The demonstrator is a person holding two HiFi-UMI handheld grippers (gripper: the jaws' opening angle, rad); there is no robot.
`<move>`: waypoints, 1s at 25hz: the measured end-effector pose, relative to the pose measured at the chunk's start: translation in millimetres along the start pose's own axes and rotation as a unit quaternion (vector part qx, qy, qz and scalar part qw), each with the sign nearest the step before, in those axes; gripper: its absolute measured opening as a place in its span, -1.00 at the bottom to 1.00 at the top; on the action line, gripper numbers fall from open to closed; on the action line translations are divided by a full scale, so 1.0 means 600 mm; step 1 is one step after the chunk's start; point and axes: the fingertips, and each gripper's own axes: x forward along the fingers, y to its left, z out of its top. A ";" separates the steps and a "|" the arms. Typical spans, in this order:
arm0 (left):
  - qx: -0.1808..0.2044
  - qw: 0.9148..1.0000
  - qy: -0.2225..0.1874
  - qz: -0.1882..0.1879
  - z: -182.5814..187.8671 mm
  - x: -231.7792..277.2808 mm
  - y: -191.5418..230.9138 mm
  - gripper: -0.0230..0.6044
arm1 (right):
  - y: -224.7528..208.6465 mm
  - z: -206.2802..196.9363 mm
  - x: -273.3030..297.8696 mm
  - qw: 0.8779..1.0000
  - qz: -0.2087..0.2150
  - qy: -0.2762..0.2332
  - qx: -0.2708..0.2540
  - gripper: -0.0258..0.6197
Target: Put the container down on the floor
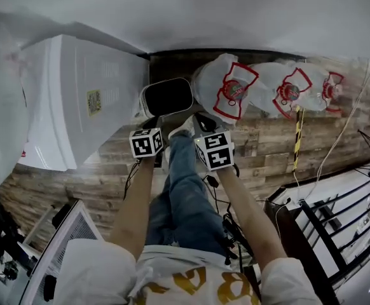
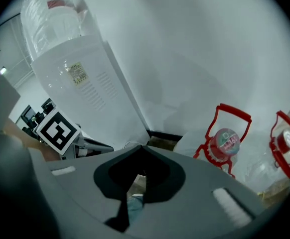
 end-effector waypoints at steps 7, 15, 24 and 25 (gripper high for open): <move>0.017 0.991 -0.084 -0.098 0.086 -0.092 -0.092 -0.92 | 0.006 0.058 -0.074 0.999 -0.010 -0.026 -0.023 -0.83; 0.081 0.979 -0.132 -0.136 0.157 -0.213 -0.183 -0.93 | 0.007 0.135 -0.174 0.996 -0.019 -0.084 0.016 -0.83; 0.078 0.966 -0.194 -0.153 0.225 -0.331 -0.233 -0.92 | 0.087 0.221 -0.280 0.984 -0.015 -0.172 -0.041 -0.83; 0.082 0.964 -0.201 -0.156 0.233 -0.347 -0.241 -0.92 | 0.092 0.226 -0.294 0.983 -0.022 -0.176 -0.043 -0.83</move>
